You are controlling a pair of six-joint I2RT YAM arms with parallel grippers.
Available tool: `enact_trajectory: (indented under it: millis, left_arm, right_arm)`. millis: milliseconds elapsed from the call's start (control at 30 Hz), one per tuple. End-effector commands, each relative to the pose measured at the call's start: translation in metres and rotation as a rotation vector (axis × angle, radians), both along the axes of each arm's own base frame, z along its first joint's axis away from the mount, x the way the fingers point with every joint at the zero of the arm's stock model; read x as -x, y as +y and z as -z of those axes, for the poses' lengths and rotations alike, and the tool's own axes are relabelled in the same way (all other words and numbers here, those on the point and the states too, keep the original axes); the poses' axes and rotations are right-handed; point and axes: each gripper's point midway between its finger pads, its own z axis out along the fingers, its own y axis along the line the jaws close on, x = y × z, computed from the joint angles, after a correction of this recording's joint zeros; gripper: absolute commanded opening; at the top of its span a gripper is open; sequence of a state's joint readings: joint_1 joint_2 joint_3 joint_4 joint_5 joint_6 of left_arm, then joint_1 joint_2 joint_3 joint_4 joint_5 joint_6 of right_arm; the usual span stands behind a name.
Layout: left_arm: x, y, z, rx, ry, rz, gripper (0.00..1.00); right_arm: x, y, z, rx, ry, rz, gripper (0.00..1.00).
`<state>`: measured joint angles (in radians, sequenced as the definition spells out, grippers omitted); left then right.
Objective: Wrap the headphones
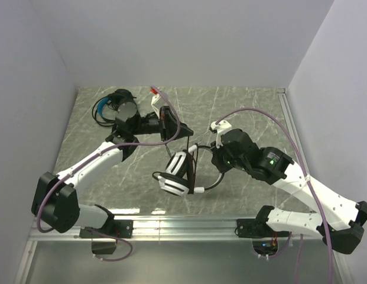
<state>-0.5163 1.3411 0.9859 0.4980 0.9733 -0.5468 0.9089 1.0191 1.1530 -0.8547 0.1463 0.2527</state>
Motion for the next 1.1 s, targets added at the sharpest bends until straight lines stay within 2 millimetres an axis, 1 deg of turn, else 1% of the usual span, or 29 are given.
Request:
enact_trajectory:
  millis: [0, 33, 100, 133, 167, 233, 267, 300, 333, 400, 433, 500, 533, 567, 600, 633, 700, 767, 800, 833, 1000, 1067]
  left_arm:
    - [-0.035, 0.006, -0.015, 0.107, -0.068, -0.128, 0.13]
    - [-0.034, 0.006, -0.018, 0.129, -0.074, -0.125, 0.13]
    - [-0.034, 0.006, -0.01, 0.139, -0.04, -0.12, 0.14]
    - [-0.034, 0.005, -0.01, 0.147, -0.037, -0.115, 0.15]
    - [-0.033, 0.005, -0.012, 0.164, -0.053, -0.107, 0.15]
    - [-0.03, 0.006, -0.009, 0.177, -0.033, -0.1, 0.15]
    - [-0.028, 0.007, -0.012, 0.191, -0.049, -0.099, 0.15]
    - [-0.028, 0.007, -0.008, 0.192, -0.041, -0.101, 0.16]
    - [-0.027, 0.008, -0.008, 0.198, -0.033, -0.101, 0.16]
    - [-0.022, 0.01, -0.009, 0.213, -0.033, -0.096, 0.17]
    - [-0.022, 0.01, -0.008, 0.219, -0.03, -0.099, 0.18]
    - [-0.018, 0.012, -0.007, 0.23, -0.031, -0.099, 0.19]
    - [-0.018, 0.013, -0.006, 0.234, -0.028, -0.107, 0.19]
    - [-0.017, 0.014, -0.006, 0.239, -0.03, -0.108, 0.2]
    - [-0.016, 0.015, -0.002, 0.239, -0.019, -0.108, 0.22]
    - [-0.014, 0.015, -0.004, 0.251, -0.029, -0.106, 0.23]
    - [-0.011, 0.017, -0.005, 0.266, -0.03, -0.1, 0.27]
    - [-0.009, 0.018, -0.005, 0.278, -0.028, -0.098, 0.29]
    - [-0.007, 0.019, -0.006, 0.286, -0.018, -0.094, 0.32]
    - [-0.004, 0.02, -0.011, 0.305, -0.037, -0.086, 0.32]
    - [0.007, 0.018, -0.016, 0.329, -0.04, -0.049, 0.33]
    - [0.013, 0.012, -0.015, 0.333, -0.039, -0.03, 0.34]
  right_arm:
    - [0.036, 0.035, -0.05, -0.212, 0.007, -0.242, 0.0]
    - [0.036, 0.036, -0.055, -0.227, 0.0, -0.245, 0.0]
    - [0.038, 0.038, -0.062, -0.249, 0.001, -0.251, 0.0]
    - [0.039, 0.039, -0.069, -0.263, -0.009, -0.254, 0.0]
    - [0.037, 0.039, -0.072, -0.269, -0.008, -0.248, 0.0]
    - [0.037, 0.04, -0.083, -0.297, -0.02, -0.245, 0.0]
    - [0.036, 0.039, -0.087, -0.307, -0.024, -0.238, 0.0]
    - [0.035, 0.04, -0.09, -0.317, -0.02, -0.229, 0.0]
    - [0.033, 0.039, -0.098, -0.333, -0.03, -0.219, 0.0]
    - [0.026, 0.035, -0.103, -0.344, -0.035, -0.182, 0.0]
    - [0.025, 0.034, -0.111, -0.358, -0.046, -0.172, 0.0]
    - [0.018, 0.03, -0.118, -0.373, -0.054, -0.134, 0.0]
    - [0.016, 0.028, -0.127, -0.388, -0.068, -0.125, 0.0]
    - [0.014, 0.026, -0.13, -0.394, -0.073, -0.114, 0.0]
    - [0.009, 0.023, -0.134, -0.4, -0.078, -0.089, 0.0]
    - [0.007, 0.021, -0.142, -0.414, -0.092, -0.077, 0.0]
    - [0.002, 0.018, -0.149, -0.428, -0.103, -0.052, 0.0]
    - [-0.003, 0.017, -0.152, -0.441, -0.106, -0.029, 0.0]
    - [-0.004, 0.017, -0.155, -0.45, -0.109, -0.026, 0.0]
    - [-0.006, 0.016, -0.156, -0.457, -0.113, -0.016, 0.0]
    - [-0.011, 0.013, -0.173, -0.496, -0.135, 0.021, 0.0]
    - [-0.014, 0.011, -0.178, -0.495, -0.141, 0.036, 0.0]
